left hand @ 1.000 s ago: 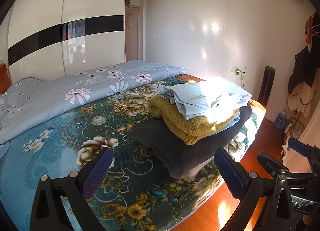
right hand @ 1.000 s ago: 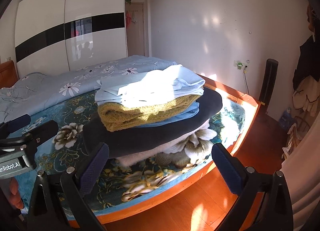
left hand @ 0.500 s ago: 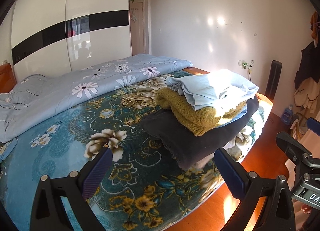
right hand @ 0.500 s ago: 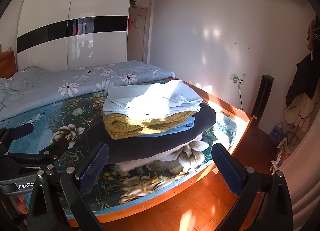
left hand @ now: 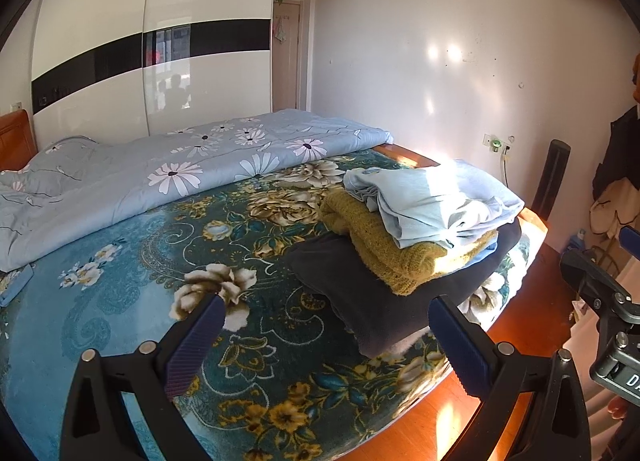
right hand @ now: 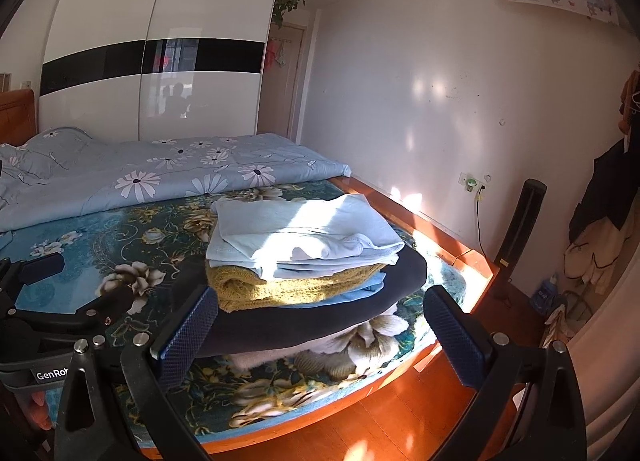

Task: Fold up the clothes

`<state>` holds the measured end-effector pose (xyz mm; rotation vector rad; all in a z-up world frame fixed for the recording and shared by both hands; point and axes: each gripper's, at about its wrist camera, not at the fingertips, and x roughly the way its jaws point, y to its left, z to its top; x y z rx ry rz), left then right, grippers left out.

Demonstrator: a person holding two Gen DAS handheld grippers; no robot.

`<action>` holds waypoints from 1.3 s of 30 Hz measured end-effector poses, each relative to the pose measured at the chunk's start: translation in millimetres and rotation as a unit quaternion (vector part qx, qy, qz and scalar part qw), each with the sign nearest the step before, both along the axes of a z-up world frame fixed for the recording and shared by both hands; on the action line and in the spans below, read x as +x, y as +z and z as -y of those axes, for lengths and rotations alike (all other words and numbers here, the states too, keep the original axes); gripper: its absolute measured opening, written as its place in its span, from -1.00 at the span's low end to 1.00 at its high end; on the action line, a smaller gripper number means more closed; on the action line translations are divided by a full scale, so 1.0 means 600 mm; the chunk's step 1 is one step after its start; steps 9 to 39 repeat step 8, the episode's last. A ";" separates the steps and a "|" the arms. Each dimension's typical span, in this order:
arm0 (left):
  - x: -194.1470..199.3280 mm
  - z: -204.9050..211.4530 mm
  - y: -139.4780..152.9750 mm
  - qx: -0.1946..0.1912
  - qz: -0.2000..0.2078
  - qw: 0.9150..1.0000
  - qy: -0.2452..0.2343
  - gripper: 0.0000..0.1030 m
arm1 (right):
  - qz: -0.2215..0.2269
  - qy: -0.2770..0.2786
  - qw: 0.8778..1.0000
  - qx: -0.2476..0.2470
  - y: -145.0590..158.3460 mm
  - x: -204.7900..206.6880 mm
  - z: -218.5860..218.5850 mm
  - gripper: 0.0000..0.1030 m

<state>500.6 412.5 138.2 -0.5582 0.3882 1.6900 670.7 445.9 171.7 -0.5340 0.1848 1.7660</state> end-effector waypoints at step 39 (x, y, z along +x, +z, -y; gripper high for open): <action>0.009 0.006 -0.001 0.007 -0.008 1.000 -0.001 1.00 | 0.002 0.000 1.000 -0.008 -0.008 -0.001 -0.001 0.99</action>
